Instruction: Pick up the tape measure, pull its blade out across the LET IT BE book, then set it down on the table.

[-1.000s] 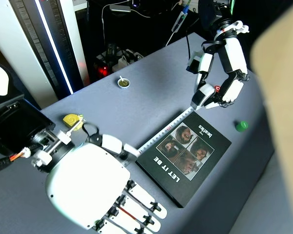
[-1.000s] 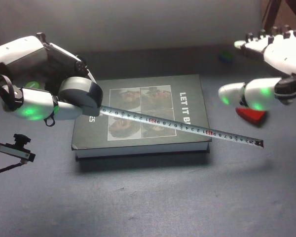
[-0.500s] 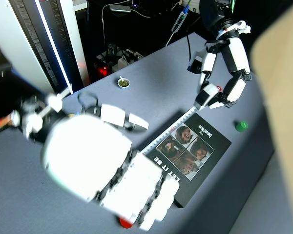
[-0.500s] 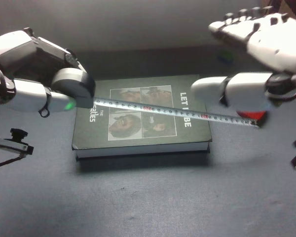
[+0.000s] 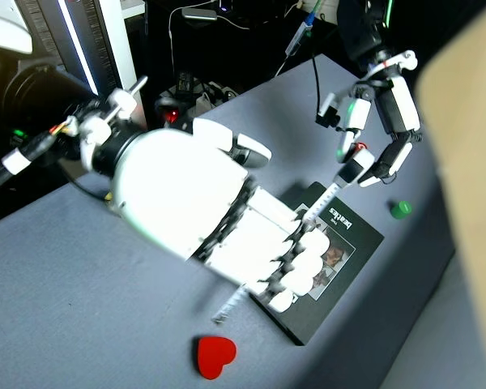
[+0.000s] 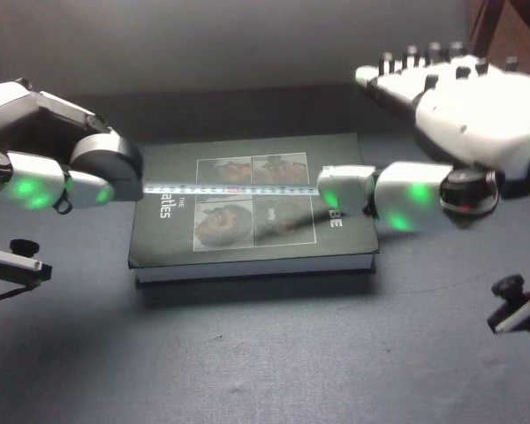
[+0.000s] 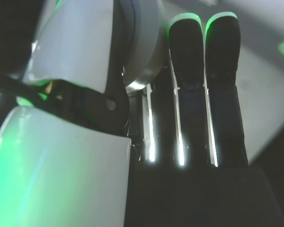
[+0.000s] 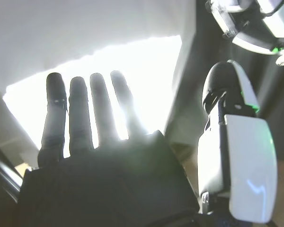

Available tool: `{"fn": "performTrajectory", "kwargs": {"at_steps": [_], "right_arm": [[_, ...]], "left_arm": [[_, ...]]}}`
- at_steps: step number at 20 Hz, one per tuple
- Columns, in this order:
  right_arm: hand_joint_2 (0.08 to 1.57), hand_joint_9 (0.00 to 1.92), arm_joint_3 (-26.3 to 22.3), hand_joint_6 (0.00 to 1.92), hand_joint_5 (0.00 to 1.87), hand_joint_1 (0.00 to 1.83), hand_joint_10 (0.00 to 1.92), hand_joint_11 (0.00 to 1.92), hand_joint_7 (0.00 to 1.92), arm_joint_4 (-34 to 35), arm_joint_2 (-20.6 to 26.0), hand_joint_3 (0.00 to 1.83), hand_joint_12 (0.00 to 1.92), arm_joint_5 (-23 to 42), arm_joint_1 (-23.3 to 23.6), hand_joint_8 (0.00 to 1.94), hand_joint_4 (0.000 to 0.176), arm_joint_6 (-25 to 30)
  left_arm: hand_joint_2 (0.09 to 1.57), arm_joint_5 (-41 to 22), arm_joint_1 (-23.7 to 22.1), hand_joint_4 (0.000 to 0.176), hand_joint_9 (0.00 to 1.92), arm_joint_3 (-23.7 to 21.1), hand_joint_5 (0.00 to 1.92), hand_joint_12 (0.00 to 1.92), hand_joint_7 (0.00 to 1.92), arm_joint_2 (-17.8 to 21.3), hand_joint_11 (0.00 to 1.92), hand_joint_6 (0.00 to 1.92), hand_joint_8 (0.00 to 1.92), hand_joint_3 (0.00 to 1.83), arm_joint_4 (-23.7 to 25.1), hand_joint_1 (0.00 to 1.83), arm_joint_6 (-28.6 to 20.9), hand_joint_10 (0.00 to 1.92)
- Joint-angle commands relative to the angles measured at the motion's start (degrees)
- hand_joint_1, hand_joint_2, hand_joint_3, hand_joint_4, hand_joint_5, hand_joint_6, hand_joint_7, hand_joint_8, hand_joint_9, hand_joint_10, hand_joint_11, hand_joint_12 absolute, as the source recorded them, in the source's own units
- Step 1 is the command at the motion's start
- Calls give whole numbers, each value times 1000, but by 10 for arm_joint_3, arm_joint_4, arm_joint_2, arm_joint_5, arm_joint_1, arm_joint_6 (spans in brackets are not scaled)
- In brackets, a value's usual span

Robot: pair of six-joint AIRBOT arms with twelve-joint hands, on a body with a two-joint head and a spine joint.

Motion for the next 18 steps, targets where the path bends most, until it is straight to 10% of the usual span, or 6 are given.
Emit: {"fn": "performTrajectory", "kwargs": {"at_steps": [1,18], "right_arm": [[1061,40,-4,1,69,21,0,0,51,-61,3,1,532,-31,6,0,0,12],[1088,73,-3,5,102,34,4,0,103,-63,4,0,638,-30,-4,3,0,21]], "left_arm": [[1108,-91,1,0,953,8,1016,1368,952,-7,778,713,1011,0,-6,1370,-21,1317],[1102,-170,94,0,956,82,1042,1392,960,-46,798,690,987,0,53,1371,-221,1308]]}}
